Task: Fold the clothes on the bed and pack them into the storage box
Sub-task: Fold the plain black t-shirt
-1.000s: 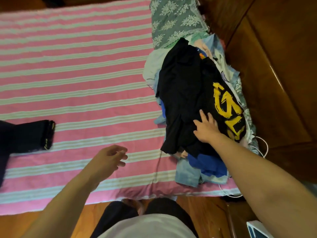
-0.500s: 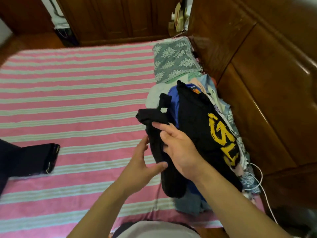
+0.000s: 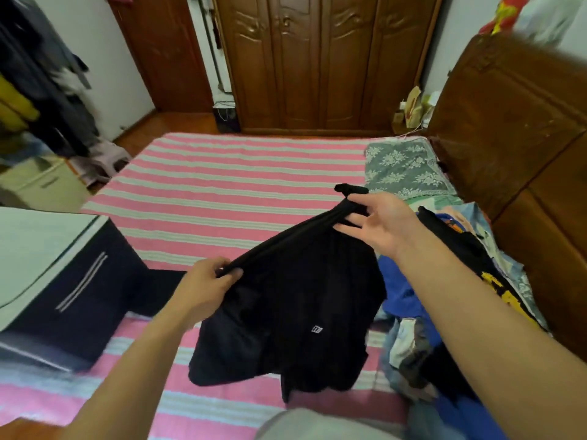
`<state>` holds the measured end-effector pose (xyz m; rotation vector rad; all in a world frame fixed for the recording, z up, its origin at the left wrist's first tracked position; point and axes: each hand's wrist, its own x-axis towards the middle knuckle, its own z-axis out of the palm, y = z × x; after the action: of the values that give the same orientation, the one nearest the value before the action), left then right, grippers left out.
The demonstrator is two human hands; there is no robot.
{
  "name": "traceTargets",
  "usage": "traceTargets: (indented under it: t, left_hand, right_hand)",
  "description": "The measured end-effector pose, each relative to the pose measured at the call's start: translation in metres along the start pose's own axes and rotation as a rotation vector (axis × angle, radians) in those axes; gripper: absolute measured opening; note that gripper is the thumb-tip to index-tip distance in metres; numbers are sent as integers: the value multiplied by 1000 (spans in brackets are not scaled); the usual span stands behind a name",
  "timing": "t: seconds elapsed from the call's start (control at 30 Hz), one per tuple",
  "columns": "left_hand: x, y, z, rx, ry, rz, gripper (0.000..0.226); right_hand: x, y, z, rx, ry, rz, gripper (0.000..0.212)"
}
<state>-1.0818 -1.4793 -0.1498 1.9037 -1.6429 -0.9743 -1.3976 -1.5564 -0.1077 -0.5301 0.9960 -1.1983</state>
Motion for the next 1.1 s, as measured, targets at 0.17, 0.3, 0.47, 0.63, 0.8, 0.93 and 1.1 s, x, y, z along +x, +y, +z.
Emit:
traceTargets:
  t: [0.17,0.3,0.47,0.63,0.8,0.93,1.1]
  left_hand:
    - [-7,-7,-54,-426,-205,-156,34]
    - [17,5,-63,-850,-200,-350,31]
    - [36,1,-49,-976,-138,-444,27]
    - [26,-10,-33,-1003,-229,-527,23]
    - [23,-34,-33,-852,-283,-508,31]
    - [12,-47,-47,-343,-156,-186,25]
    - [2,-38,-77,-278,-289,274,70]
  right_hand:
    - [23,30,61,-111,-86,-26,41]
    - [2,98,112,-476,-82,-198,36]
    - [-65,201,140,-624,-91,-95,44]
    - [-63,211,142,-541,177,-136,34]
    - [-42,219,142,-726,284,-117,19]
    - [-42,199,147,-856,308,-292,32]
    - [-49,168,161,-1040,-70,-495,36]
